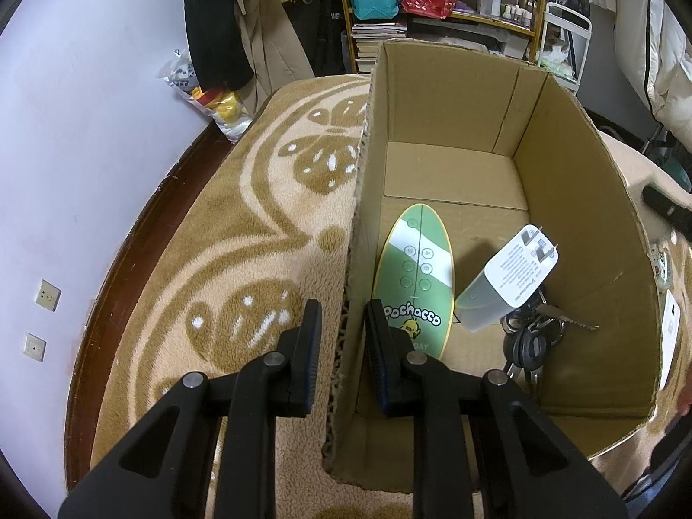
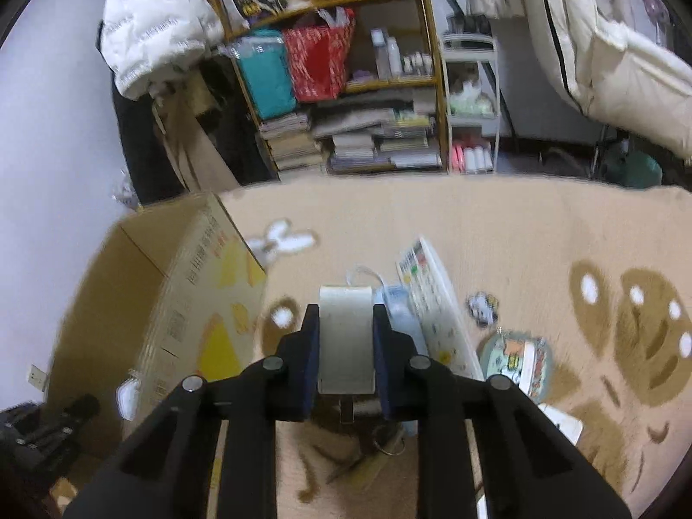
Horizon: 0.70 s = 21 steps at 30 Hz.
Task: Organize rigid objects
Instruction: 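Carry the white charger into the box and open the right gripper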
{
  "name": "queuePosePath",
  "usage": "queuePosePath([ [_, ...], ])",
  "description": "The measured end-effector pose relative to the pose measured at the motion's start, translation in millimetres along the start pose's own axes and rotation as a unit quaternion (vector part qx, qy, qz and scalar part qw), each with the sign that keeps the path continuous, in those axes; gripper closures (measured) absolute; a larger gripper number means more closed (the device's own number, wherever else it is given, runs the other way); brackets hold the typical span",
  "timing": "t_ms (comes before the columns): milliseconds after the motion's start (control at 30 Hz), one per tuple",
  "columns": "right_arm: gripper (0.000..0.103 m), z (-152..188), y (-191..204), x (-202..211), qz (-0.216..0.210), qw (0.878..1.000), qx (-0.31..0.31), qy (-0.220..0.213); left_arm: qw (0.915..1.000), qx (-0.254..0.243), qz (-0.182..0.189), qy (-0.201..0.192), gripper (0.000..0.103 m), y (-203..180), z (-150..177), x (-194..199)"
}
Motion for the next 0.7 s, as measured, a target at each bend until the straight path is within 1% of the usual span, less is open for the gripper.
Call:
queuePosePath([
  [200,0.079,-21.3,21.7,35.1,-0.03,0.999,0.007,-0.037,1.0,0.0,-0.001,0.0,0.082,-0.4,-0.1,-0.8],
  [367,0.079,-32.6,49.5,60.1,-0.078,0.996,0.011,-0.051,1.0,0.001,0.0,0.0,0.082,0.2,-0.2,-0.9],
  [500,0.079,-33.7,74.1,74.6,-0.092,0.993,0.04,-0.066,1.0,0.002,0.002,0.0,0.082,0.9,-0.3,-1.0],
  [700,0.079,-22.2,105.5,77.8,-0.113,0.989,0.074,-0.059,1.0,0.002,0.002,0.001,0.082,1.0,-0.4,-1.0],
])
Point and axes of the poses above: each gripper's, at about its wrist camera, not at the fingertips, and x roughly against the way its jaws point, y to its left, z to its underside, the point moved 5 cm from there along -x, roughly the way its jaws point, and after that the axes turned 8 degrees about z, right-handed, at the moved point
